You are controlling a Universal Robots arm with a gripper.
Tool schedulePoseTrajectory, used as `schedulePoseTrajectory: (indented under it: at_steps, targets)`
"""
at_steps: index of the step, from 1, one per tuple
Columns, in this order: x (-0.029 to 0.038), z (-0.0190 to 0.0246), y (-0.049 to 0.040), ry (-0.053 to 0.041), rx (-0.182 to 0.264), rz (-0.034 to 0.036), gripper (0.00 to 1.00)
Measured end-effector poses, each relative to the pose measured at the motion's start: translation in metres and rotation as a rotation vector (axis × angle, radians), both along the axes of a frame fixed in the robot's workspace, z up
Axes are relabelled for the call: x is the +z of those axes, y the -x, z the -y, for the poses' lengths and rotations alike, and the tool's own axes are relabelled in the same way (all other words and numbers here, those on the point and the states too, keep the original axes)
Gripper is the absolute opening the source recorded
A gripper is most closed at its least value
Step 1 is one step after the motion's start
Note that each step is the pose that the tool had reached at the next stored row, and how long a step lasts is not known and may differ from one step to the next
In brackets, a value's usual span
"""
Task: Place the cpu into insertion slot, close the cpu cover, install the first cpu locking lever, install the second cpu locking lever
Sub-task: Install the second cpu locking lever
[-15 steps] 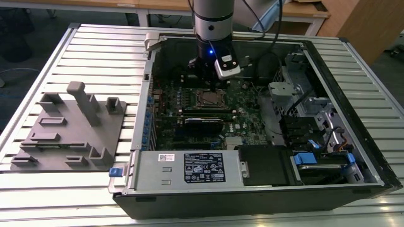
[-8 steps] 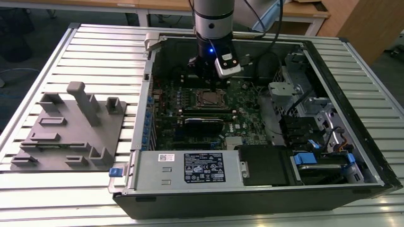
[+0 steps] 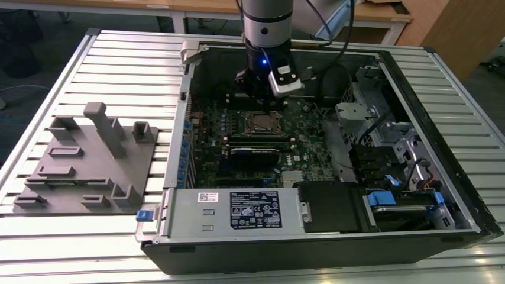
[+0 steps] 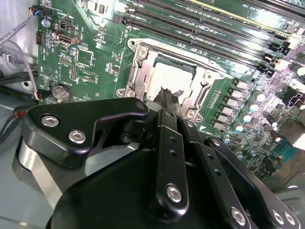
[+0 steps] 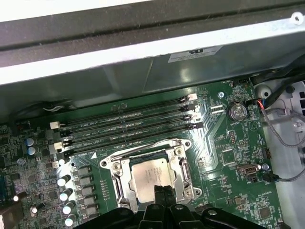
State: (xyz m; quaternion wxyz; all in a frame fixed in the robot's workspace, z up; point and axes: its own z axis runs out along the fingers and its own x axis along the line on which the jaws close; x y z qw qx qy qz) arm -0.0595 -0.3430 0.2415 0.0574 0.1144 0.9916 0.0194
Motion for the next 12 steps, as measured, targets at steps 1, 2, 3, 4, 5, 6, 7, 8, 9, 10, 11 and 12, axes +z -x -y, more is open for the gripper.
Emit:
schedulePoseTrajectory:
  at_steps: [1, 2, 3, 4, 5, 6, 7, 8, 9, 10, 11, 12]
  targets:
    - [0.0003, 0.0000, 0.0000, -0.0003, 0.000, 0.0002, 0.10]
    - [0.0006, -0.0001, 0.0000, -0.0004, 0.000, 0.0003, 0.10]
    - [0.0006, -0.0001, -0.0001, -0.0006, 0.000, 0.0004, 0.10]
    - [0.0006, -0.0001, -0.0001, -0.0006, 0.000, 0.0005, 0.10]
    - [0.0006, -0.0001, -0.0001, -0.0006, 0.000, 0.0004, 0.10]
    - [0.0007, -0.0001, 0.0000, -0.0006, 0.000, 0.0004, 0.10]
    - [0.0008, -0.0001, 0.0000, -0.0004, 0.000, 0.0003, 0.10]
    - [0.0008, 0.0000, 0.0000, -0.0004, 0.000, 0.0003, 0.10]
    - [0.0008, 0.0002, 0.0000, -0.0002, 0.000, 0.0001, 0.10]
    - [0.0008, 0.0004, 0.0000, -0.0002, 0.000, 0.0001, 0.10]
    - [0.0008, 0.0008, -0.0001, -0.0003, 0.000, 0.0002, 0.10]
    - [0.0007, 0.0012, -0.0001, -0.0005, 0.000, 0.0003, 0.10]
